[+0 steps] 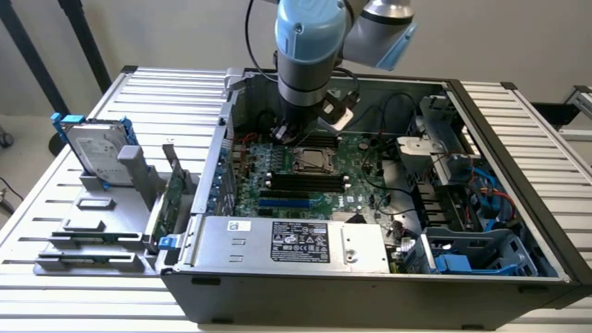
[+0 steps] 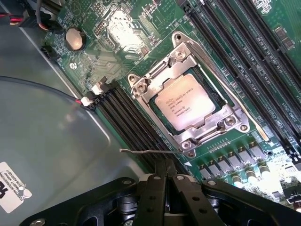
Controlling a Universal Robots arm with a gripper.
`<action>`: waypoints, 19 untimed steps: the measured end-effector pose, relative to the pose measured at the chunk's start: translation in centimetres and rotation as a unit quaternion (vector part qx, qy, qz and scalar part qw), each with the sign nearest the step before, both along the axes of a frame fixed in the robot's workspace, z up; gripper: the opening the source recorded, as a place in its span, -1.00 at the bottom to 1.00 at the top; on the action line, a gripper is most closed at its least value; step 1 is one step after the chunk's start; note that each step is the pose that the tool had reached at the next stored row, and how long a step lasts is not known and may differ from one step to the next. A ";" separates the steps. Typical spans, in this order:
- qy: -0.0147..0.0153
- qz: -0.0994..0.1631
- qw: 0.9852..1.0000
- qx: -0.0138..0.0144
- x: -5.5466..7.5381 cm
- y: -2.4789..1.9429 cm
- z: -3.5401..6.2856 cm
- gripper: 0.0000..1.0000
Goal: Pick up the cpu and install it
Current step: 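Install the first cpu locking lever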
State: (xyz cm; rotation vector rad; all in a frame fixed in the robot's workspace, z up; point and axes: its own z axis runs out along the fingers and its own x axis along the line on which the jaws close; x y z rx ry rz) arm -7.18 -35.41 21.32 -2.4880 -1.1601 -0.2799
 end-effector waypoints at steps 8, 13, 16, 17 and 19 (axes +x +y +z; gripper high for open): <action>-0.005 0.000 1.000 -0.008 -0.1 0.01 -0.19 -0.79; -0.008 0.000 1.000 -0.009 -0.1 0.04 -0.44 -0.79; -0.009 0.000 1.000 -0.009 -0.1 0.18 -0.58 -0.79; -0.009 0.000 1.000 -0.009 -0.1 0.24 -0.62 -0.79; -0.010 0.000 1.000 -0.009 -0.1 0.37 -0.69 -0.79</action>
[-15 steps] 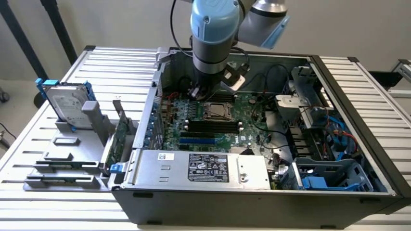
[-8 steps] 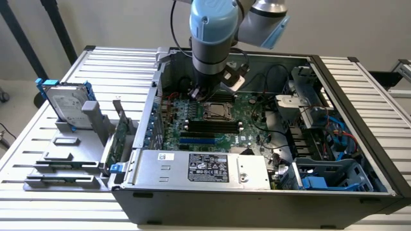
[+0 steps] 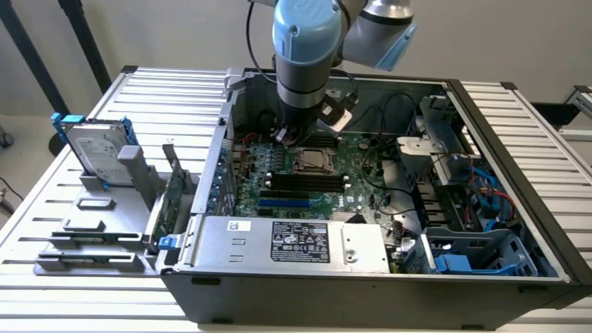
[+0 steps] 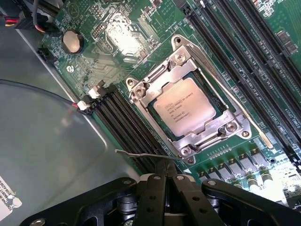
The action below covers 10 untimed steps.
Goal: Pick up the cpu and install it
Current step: 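Install the first cpu locking lever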
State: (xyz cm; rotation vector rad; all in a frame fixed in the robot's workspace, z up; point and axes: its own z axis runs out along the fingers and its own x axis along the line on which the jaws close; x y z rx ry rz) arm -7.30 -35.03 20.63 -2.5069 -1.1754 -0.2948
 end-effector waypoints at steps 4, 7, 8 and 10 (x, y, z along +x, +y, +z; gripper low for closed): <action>0.000 0.000 1.000 0.000 0.0 0.17 -0.14 -0.79; 0.000 0.000 1.000 -0.001 0.0 0.18 -0.21 -0.79; 0.000 0.000 1.000 -0.001 0.0 0.18 -0.24 -0.79; 0.000 0.000 1.000 -0.002 0.0 0.18 -0.32 -0.79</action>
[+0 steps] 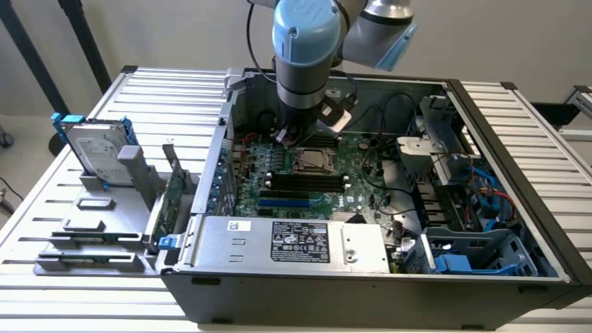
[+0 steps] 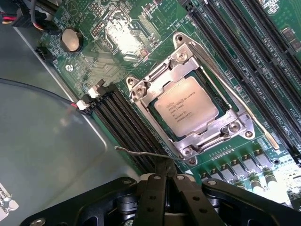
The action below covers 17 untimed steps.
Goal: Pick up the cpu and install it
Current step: 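Install the first cpu locking lever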
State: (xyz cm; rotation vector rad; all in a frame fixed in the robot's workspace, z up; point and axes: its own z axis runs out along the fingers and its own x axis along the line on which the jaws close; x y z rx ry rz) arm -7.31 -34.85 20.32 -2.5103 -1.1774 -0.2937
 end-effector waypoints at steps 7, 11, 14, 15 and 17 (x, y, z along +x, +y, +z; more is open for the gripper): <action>0.000 0.000 1.000 -0.001 0.0 0.01 -0.23 -0.79; 0.000 0.000 1.000 0.000 0.1 0.01 -0.32 -0.79; 0.000 0.000 1.000 0.000 0.2 0.01 -0.36 -0.79; 0.000 0.000 1.000 0.000 0.3 0.01 -0.38 -0.79; 0.000 0.000 1.000 0.000 0.4 0.01 -0.41 -0.79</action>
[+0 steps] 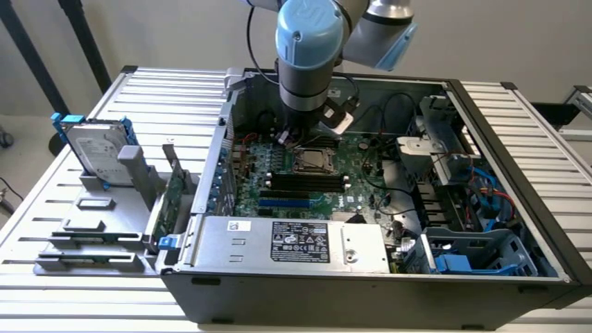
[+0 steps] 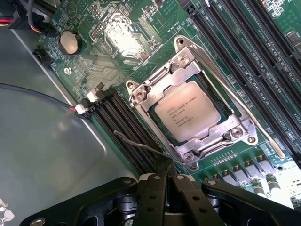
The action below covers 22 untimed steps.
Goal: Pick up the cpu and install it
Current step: 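Install the first cpu locking lever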
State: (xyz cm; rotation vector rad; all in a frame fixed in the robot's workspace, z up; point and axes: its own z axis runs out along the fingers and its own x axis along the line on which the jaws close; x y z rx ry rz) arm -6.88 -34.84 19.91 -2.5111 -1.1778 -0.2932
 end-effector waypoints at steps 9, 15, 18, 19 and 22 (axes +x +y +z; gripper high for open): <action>0.000 0.000 1.000 0.000 0.7 0.00 -0.27 -0.79; 0.000 0.000 1.000 0.000 1.2 0.03 -0.42 -0.79; 0.001 0.000 1.000 -0.001 1.4 0.05 -0.46 -0.79; 0.001 0.000 1.000 -0.001 1.4 0.07 -0.48 -0.79; 0.001 0.000 1.000 -0.002 1.6 0.14 -0.52 -0.79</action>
